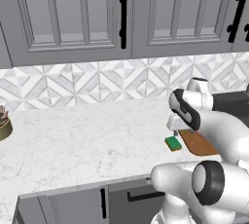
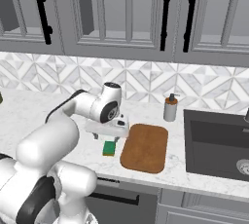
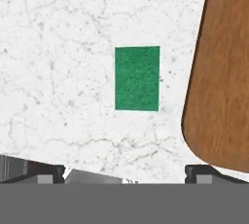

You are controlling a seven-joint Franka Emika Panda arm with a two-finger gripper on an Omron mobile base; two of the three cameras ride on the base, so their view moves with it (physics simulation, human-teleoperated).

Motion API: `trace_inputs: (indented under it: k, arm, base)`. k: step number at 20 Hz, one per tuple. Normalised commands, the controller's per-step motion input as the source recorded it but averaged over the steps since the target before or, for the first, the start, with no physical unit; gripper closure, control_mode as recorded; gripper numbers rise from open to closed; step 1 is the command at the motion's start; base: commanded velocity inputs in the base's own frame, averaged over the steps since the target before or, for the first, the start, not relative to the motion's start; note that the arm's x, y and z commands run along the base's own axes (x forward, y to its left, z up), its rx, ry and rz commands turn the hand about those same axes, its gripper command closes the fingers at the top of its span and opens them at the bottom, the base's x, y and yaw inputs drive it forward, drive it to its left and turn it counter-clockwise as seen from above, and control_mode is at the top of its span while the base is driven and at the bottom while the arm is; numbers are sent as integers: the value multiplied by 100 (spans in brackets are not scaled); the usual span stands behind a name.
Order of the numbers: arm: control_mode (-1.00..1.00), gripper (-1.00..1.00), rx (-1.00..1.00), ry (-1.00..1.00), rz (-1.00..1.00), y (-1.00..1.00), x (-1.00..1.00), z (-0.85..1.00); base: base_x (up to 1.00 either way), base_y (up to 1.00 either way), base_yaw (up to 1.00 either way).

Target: Pick up the sponge from the counter and clean the cutting board by briefly scrubbing or pressing down on the cutting board. Once finished, release the sponge.

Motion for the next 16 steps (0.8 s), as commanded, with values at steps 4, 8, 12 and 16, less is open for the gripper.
trace_inputs:
  k: [4,8,12,16]
  arm:
    - [-100,-100,0,-2,0,-10,-86,44]
    - [-100,-100,0,-7,0,0,-72,58]
    - [-100,-100,-1,-17,0,0,-29,98]
    - [-100,-100,-2,-20,0,0,-36,84]
  base:
    - [0,0,0]
    - [0,0,0]
    - [0,0,0]
    - [0,0,0]
